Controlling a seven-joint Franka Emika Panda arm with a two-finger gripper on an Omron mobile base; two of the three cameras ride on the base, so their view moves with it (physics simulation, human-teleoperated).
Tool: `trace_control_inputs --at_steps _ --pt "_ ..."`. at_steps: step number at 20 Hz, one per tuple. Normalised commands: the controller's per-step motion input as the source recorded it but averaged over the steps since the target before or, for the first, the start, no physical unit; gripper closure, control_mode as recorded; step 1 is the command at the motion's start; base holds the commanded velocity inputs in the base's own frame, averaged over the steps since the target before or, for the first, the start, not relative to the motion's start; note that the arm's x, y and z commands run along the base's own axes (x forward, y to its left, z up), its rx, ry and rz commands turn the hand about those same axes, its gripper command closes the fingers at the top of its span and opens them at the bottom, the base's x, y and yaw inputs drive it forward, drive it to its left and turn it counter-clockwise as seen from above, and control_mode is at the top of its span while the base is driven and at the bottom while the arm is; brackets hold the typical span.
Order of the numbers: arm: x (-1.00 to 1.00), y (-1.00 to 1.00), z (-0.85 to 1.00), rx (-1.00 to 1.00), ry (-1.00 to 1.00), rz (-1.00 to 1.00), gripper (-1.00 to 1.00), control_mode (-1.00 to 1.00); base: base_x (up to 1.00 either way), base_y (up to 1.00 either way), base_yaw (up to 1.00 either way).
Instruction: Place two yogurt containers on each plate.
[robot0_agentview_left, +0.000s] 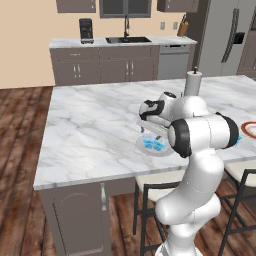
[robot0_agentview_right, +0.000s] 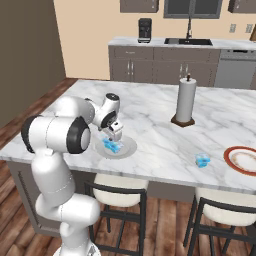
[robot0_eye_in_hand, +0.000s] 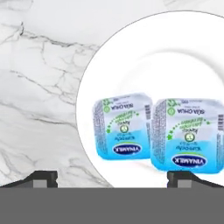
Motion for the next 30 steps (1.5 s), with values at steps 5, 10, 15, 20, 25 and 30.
trace_control_inputs --at_steps 5,10,15,20,25,30 --pt "-0.37 0.0 0.72 -0.14 -0.01 -0.02 -1.0 -1.0 0.0 0.0 0.0" --pt "-0.85 0.0 0.45 -0.12 0.0 0.0 -1.0 -1.0 0.0 0.0 0.0" --pt "-0.96 0.0 0.56 -0.05 -0.03 0.07 -1.0 -1.0 0.0 0.0 0.0" --pt "-0.81 0.0 0.61 0.0 -0.1 0.16 -1.0 -1.0 0.0 0.0 0.0" --pt "-0.55 0.1 0.42 0.0 -0.17 0.12 -1.0 -1.0 0.0 0.0 0.0" --pt "-0.43 0.16 0.43 0.0 -0.19 0.07 -1.0 -1.0 0.0 0.0 0.0"
